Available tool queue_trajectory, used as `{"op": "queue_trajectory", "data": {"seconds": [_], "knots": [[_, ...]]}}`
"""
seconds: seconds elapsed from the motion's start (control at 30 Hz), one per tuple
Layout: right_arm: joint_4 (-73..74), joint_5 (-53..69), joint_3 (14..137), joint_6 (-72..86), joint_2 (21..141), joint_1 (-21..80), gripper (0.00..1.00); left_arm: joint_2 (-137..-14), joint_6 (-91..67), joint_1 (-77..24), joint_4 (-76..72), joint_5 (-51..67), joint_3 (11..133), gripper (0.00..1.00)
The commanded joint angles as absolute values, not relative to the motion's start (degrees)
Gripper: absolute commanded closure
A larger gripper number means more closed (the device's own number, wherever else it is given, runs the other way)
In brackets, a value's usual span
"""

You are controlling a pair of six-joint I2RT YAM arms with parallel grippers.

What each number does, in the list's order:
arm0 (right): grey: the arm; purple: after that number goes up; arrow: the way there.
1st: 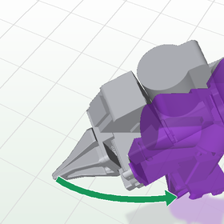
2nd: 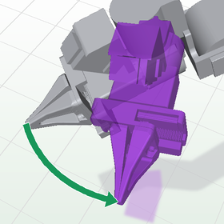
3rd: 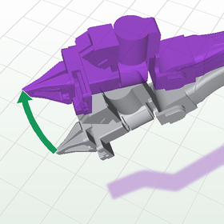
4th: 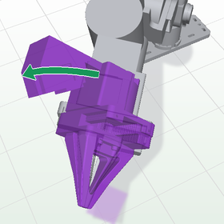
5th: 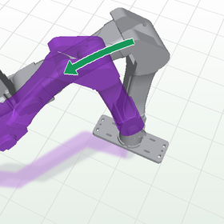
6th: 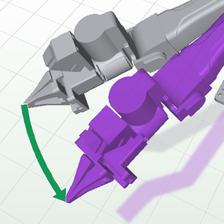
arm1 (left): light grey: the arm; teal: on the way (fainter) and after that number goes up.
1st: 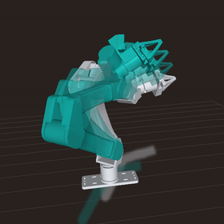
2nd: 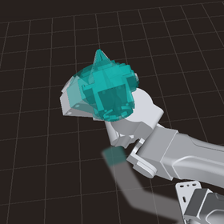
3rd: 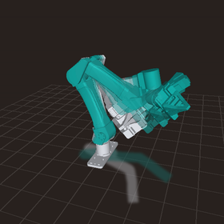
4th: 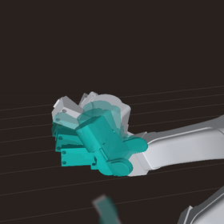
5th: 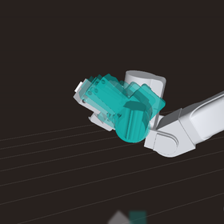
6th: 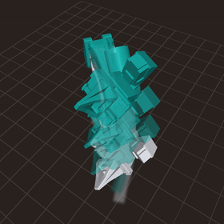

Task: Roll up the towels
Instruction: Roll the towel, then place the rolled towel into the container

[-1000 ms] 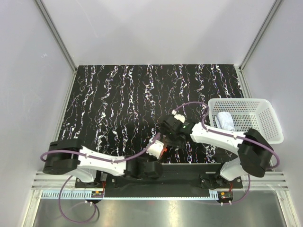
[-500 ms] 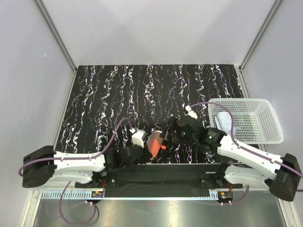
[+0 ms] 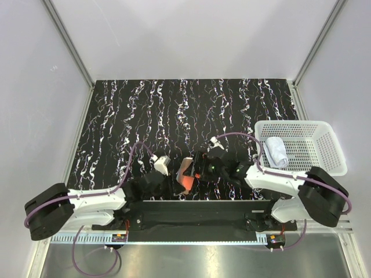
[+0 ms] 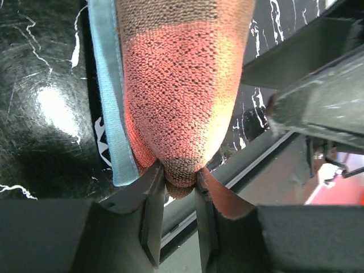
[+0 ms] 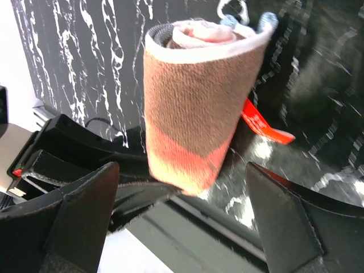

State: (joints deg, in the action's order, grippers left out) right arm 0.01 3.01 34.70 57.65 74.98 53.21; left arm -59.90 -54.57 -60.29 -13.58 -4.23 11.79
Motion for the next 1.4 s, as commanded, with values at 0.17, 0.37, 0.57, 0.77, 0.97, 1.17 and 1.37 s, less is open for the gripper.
{"op": "queue_trajectory", "data": {"seconds": [0.17,0.37,0.57,0.77,0.97,1.17,1.37], "knots": [[-14.6,4.4,33.9,55.9,81.8,53.1,0.03,-59.9,-58.0,-53.1,-20.7,6.9,7.6,0.74],[-23.4,4.4,31.6,55.2,85.2,53.1,0.04,-59.2,-58.8,-48.0,-21.0,11.9,6.8,0.76],[-40.8,6.0,26.1,54.7,90.8,53.1,0.04,-61.7,-58.5,-43.5,-22.1,16.7,6.8,0.77],[-50.4,7.4,26.2,55.4,97.7,53.0,0.06,-66.4,-59.7,-41.3,-27.5,20.3,5.9,0.79],[-53.5,5.4,25.0,54.4,99.1,53.0,0.12,-67.5,-59.5,-40.3,-28.3,21.4,5.6,0.79],[-60.7,8.1,25.9,55.5,105.2,53.0,0.65,-68.1,-59.0,-39.4,-29.1,22.5,6.0,0.77],[-58.1,9.4,27.8,55.6,104.4,53.0,0.85,-65.0,-54.2,-39.4,-21.5,23.0,9.3,0.45]]}}
